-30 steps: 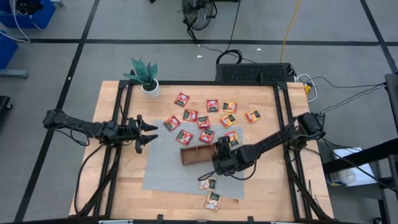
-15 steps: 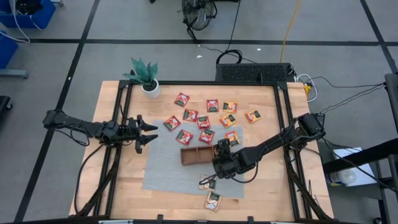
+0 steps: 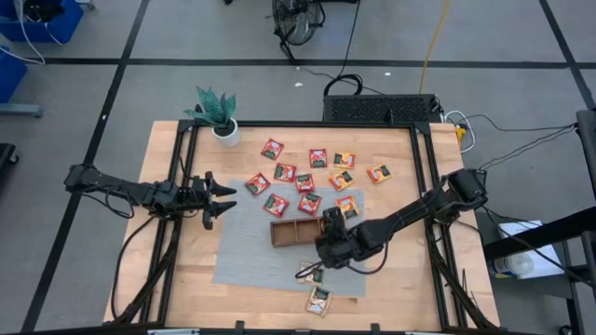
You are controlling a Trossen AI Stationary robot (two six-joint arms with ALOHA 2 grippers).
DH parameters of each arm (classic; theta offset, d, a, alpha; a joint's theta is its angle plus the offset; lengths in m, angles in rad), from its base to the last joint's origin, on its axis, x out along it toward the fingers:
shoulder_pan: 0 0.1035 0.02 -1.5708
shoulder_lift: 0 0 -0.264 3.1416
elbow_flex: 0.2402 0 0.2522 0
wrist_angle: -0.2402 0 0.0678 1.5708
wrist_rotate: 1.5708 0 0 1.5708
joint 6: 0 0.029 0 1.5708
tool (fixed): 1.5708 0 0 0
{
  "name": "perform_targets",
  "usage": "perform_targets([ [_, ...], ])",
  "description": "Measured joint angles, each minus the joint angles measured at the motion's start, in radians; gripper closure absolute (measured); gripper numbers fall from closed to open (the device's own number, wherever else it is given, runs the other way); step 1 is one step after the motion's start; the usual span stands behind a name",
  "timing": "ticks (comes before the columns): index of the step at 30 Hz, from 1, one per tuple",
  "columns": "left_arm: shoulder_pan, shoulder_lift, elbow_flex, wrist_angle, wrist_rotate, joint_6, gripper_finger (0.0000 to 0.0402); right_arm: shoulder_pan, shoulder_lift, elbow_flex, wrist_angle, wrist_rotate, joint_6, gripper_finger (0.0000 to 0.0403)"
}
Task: Pick & Place Tea
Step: Put the brown tea bag into the right compartment of the wood organizer
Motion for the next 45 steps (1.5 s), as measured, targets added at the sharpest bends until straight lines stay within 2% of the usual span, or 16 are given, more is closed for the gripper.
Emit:
perform_targets([
  [2,0.0,0.0,0.0,0.0,0.0,0.0,0.0197,0.016,-0.002,0.001,0.07,-0.032,-0.048,0.0403],
  [6,0.0,0.0,0.0,0.0,0.0,0.0,0.0197,0.057,-0.005,0.001,0.218,-0.19,-0.148,0.0401],
  [9,0.0,0.0,0.0,0.0,0.0,0.0,0.0197,0.076,-0.005,0.001,0.292,-0.279,-0.162,0.0373],
  [12,0.0,0.0,0.0,0.001,0.0,0.0,0.0197,0.093,-0.004,0.001,0.324,-0.299,-0.135,0.0314],
  [18,0.0,0.0,0.0,0.0,0.0,0.0,0.0197,0.115,0.005,0.015,0.398,-0.271,-0.016,0.0161],
  [20,0.0,0.0,0.0,0.001,0.0,0.0,0.0197,0.116,0.028,0.052,0.378,-0.232,0.05,0.0126],
  [22,0.0,0.0,0.0,0.0,0.001,0.0,0.0197,0.114,0.059,0.075,0.346,-0.238,0.112,0.0106],
  [26,0.0,0.0,0.0,0.002,0.0,0.0,0.0197,0.114,0.119,0.081,0.334,-0.261,0.135,0.01],
  [31,0.0,0.0,0.0,0.003,0.001,0.0,0.0197,0.106,0.182,0.081,0.305,-0.263,0.126,0.0117],
  [45,0.0,0.0,0.0,0.001,0.001,0.0,0.0197,0.066,0.248,0.086,0.207,-0.276,0.32,0.0128],
])
